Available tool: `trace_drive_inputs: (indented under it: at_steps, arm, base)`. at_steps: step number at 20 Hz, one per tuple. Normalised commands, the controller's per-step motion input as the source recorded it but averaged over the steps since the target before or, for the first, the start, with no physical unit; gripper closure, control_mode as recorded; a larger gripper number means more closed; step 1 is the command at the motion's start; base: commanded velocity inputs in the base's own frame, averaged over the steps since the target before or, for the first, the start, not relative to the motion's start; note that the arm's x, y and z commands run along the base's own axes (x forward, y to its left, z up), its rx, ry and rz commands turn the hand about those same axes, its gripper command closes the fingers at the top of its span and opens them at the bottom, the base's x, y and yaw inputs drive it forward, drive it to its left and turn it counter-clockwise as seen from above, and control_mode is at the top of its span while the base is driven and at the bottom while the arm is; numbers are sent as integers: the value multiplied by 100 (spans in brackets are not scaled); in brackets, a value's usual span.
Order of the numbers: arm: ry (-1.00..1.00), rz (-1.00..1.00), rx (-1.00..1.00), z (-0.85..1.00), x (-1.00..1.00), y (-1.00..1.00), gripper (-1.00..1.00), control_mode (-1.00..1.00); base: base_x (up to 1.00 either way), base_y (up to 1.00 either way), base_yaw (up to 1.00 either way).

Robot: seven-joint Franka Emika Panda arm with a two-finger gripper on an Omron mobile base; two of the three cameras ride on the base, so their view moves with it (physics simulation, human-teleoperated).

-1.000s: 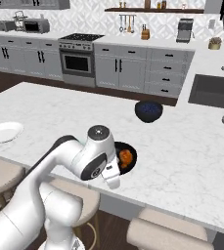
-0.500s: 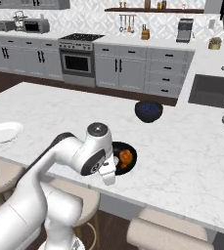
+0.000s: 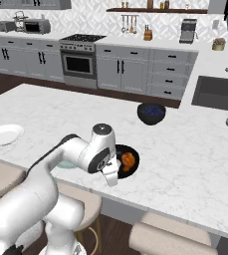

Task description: Pick the chicken drumstick and garlic from their plates and place them in the bowl. Then put the bowl in the fridge.

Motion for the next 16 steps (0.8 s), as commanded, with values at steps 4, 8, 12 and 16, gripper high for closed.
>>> trace_drive_inputs:
  at_steps: [4,8,12,16]
  arm:
    - [8,0,4,-24,31,-4,-100,-100]
    - [4,0,11,-32,28,-14,-100,-100]
    - [0,0,12,-33,16,-9,-100,-100]
    - [0,0,0,-5,22,0,-100,-100]
  base:
    - [0,0,0]
    - [0,0,0]
    - [0,0,0]
    - [0,0,0]
